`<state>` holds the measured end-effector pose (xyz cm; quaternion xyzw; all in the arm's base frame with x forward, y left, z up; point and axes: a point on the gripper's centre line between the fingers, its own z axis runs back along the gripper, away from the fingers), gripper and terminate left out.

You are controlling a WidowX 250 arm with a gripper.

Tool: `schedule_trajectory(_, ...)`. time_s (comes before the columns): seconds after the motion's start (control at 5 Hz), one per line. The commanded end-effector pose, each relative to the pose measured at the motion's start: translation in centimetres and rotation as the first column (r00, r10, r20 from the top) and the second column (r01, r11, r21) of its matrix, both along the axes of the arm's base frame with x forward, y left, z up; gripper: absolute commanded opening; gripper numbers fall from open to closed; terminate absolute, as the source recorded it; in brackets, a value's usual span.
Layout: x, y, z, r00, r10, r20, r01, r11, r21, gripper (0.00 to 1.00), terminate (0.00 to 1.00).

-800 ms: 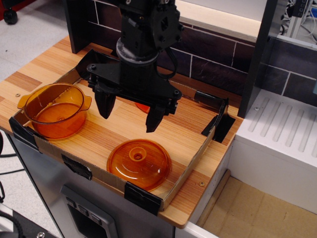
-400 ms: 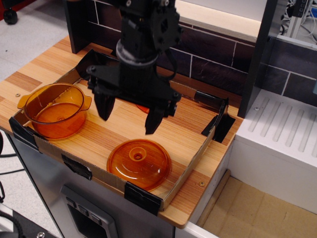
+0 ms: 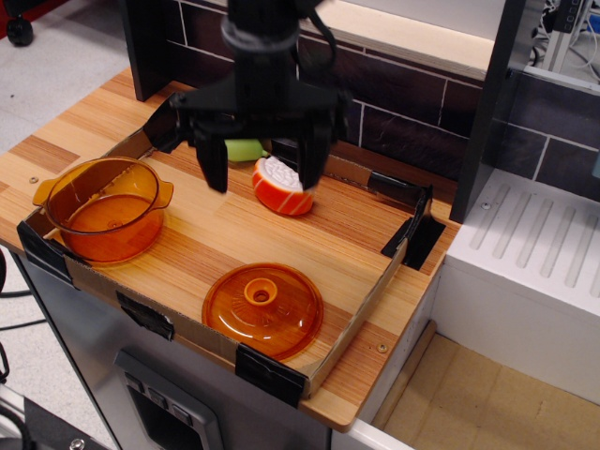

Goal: Put sushi in pot

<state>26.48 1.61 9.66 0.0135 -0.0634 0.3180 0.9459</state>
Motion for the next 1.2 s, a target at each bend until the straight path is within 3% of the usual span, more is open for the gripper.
schedule_trajectory(0.0,3.4,3.0,0.6,0.898,0.39,0.203,-0.358,0.917,-0.176,1.0,0.0)
schedule_trajectory(0.2,4.5,3.5,-0.4,0.832,0.513,0.213,-0.478,0.856,-0.197,1.0,0.0)
schedule_trajectory(0.4,5.9,3.7,-1.9,0.799,0.567,0.198,-0.548,0.824,-0.147,1.0,0.0)
schedule_trajectory(1.0,6.5,3.8,-6.3,0.775,0.614,0.15,-0.614,0.787,-0.051,1.0,0.0)
